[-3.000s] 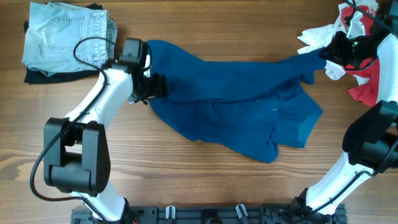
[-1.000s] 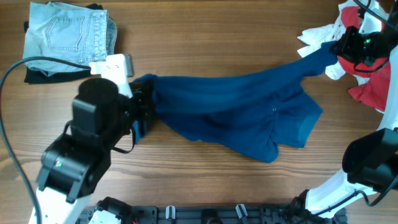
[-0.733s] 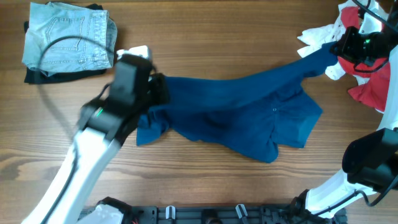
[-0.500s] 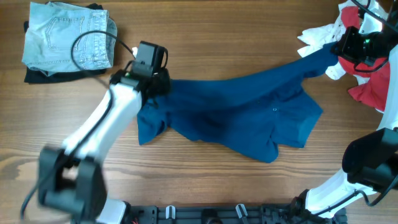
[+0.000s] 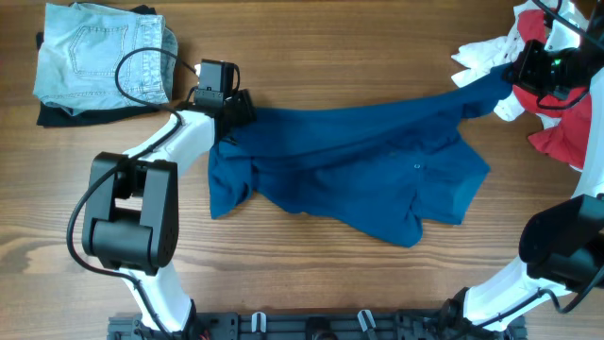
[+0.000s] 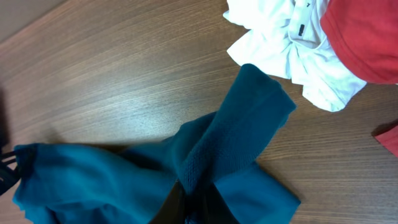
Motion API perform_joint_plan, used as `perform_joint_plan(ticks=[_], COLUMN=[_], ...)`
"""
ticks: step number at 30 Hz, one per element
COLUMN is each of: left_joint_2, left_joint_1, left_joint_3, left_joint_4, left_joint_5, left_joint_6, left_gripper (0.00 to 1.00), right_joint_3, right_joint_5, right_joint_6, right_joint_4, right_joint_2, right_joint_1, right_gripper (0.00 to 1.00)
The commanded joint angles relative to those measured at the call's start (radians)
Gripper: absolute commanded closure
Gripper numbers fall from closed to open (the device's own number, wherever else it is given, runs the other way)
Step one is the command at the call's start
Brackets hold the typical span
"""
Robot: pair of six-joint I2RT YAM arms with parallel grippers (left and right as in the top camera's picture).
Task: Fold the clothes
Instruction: 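Pull the shirt's left edge leftward with the left gripper to spread it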
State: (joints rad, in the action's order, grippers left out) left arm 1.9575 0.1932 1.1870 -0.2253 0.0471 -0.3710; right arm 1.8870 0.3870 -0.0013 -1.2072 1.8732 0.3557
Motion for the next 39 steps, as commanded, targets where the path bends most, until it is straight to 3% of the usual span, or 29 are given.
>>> perform_joint_plan(ticks=[1,8,11,14,28,32,39], left_joint_2=[-0.093,-0.321,-0.361,-0.34,-0.102,-0.101,-0.101], left_joint_1=[-0.006,-0.006,-0.005,-0.009,-0.013,-0.013,-0.005], left_joint_3=[0.032,0.061,0.061,0.056,0.055,0.055,0.055], left_joint_4=[-0.059,-0.33,-0.433,-0.483,-0.497,-0.501,-0.524], left_joint_5=[0.006,-0.015,-0.047,-0.047,-0.097,-0.133,-0.148], left_joint_6=[0.027,0.033,0.147,0.212,0.263,0.263,0.263], left_gripper=[0.0,0.0,0.0,0.04,0.15,0.23,0.52], right_joint_3=[0.002,0.002,0.002,0.002,0.002,0.002,0.002], right_joint_5=[-0.014,-0.014,-0.014,-0.014,-0.014,-0.014,-0.014], right_joint_6=[0.005,0.005,0.004,0.004,0.002,0.002,0.003], right_joint_4=[0.007,0.011,0.01,0.009,0.006,0.011,0.022], right_joint_2=[-0.003,0.013,0.022,0.027,0.027,0.027,0.027], right_joint_1=[-0.003,-0.003,-0.006,-0.008,-0.009,-0.009,-0.009], right_gripper=[0.94,0.93,0.93,0.93,0.89,0.89,0.87])
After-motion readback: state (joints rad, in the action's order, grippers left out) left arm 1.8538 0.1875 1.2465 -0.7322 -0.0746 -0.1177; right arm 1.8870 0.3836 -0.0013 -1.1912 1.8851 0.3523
